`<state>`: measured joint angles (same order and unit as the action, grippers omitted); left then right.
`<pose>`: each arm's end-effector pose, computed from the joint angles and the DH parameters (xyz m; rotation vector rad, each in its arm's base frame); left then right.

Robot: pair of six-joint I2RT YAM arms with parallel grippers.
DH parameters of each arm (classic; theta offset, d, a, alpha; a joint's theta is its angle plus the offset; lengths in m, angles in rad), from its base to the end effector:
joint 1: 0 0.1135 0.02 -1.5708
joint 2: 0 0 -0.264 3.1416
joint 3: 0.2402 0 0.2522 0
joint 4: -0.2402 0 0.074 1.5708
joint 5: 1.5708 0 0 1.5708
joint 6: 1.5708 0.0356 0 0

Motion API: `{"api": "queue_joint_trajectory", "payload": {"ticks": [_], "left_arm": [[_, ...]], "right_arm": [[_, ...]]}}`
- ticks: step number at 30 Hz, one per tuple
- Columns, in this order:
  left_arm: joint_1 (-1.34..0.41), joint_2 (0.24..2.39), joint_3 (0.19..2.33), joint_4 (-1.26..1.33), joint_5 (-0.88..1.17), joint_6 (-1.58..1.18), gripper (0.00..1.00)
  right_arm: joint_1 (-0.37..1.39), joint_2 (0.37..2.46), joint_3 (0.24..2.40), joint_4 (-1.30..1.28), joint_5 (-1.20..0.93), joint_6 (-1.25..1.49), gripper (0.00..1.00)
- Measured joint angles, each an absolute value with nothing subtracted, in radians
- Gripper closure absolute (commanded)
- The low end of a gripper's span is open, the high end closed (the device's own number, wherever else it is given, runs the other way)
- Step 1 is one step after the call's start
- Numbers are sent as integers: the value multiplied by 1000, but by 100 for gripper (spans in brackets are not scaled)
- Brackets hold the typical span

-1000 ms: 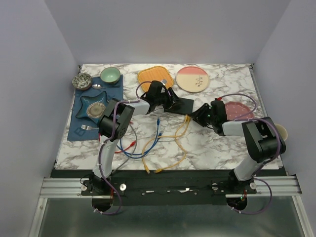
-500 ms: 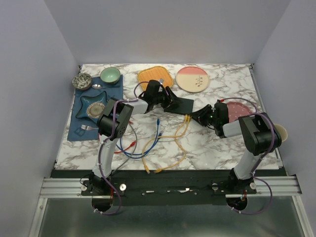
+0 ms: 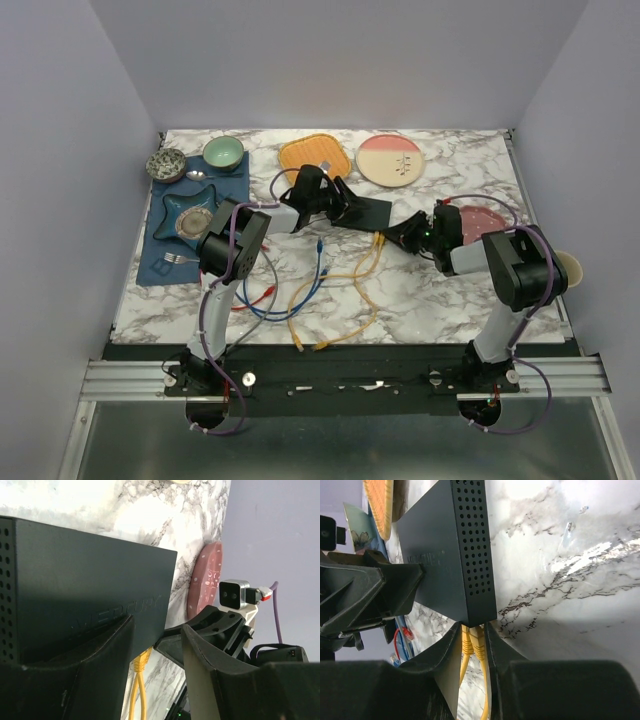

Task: Pull the plug from the switch port

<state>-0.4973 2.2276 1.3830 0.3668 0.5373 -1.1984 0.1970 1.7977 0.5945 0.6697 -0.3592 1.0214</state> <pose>0.4146 -0.2458 0.1312 -0.4377 2.3437 -1.5009 0.3073 0.0741 0.1091 0.6895 2.1604 1.0726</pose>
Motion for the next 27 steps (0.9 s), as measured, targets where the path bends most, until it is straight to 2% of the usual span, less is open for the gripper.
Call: {"api": "queue_joint_trajectory", "payload": {"ticks": [10,15,19,23,26,27], "left_arm": [[-488,2228,1342,433,554,-1232,44],[-482,2220,1310,464,554,-1246,45],[-471,2181,1243,488,550,-1255,45],[-441,2117,1136,536,522,-1273,45],[-399,2067,1078,539,485,-1275,45],[-385,2053,1070,530,466,-1268,45]], "right_arm": [[196,1813,632,633,-387,1008,78],[196,1809,655,585,-390,981,59],[197,1753,649,495,-337,958,53],[199,1670,647,389,-250,943,53],[200,1650,690,303,-190,933,60],[200,1650,711,278,-171,927,67]]}}
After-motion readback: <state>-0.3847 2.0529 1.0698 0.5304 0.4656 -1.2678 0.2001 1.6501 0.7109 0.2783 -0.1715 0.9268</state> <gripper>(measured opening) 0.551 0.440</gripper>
